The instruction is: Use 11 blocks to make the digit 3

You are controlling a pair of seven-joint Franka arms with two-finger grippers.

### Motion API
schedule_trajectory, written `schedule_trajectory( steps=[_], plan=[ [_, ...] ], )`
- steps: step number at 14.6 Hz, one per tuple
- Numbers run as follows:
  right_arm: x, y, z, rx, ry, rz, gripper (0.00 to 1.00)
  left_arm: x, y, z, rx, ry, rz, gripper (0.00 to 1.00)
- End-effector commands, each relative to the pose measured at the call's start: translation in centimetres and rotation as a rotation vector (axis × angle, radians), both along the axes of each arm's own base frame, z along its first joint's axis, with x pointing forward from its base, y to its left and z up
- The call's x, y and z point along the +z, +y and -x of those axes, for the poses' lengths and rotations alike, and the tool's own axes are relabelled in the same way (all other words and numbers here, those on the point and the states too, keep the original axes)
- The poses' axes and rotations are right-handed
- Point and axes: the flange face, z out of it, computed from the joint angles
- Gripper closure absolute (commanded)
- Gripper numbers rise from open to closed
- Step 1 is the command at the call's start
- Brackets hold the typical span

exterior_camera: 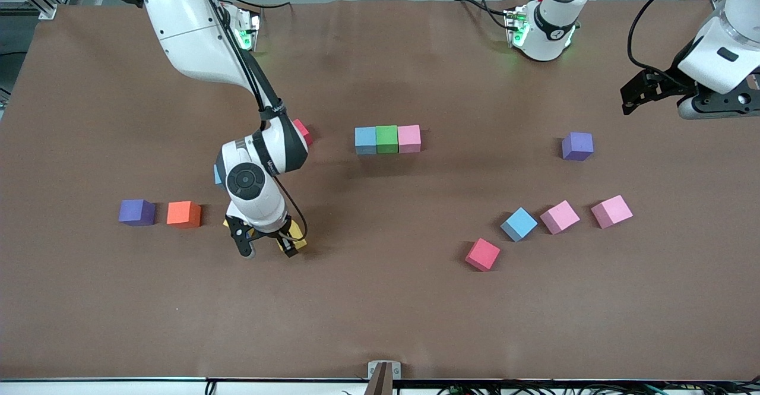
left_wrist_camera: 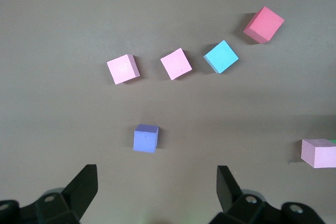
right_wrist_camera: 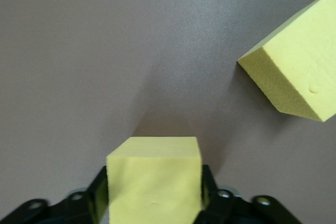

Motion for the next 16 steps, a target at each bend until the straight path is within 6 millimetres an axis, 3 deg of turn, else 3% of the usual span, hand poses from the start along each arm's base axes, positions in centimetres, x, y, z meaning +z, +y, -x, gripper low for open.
schedule_trajectory(
  steps=[1,4,10,14,16],
  plan=[
    [0.2,0.2,-0.3,0.055,-0.003,-0.007,0.34,0.3,-0.2,-0.2,-0.014,-0.006,0.013,0.00],
    [0.2,-0.1,-0.4,0.187,0.001,0.008,0.40,-0.1,-0.5,-0.4,-0.016,0.000,0.012,0.00],
    [0.9,0.3,-0.4,0.535,0.007,0.041,0.40,0.2,-1.1,-0.3,-0.028,-0.010,0.014,0.00],
    [2.1,2.8,0.5,0.552,-0.005,0.008,0.40,0.3,-1.2,-0.7,-0.030,-0.015,0.014,0.00],
    [2.7,3.6,0.5,0.539,-0.014,-0.016,0.47,-0.1,-1.1,-0.8,-0.027,-0.006,0.013,0.00]
  ],
)
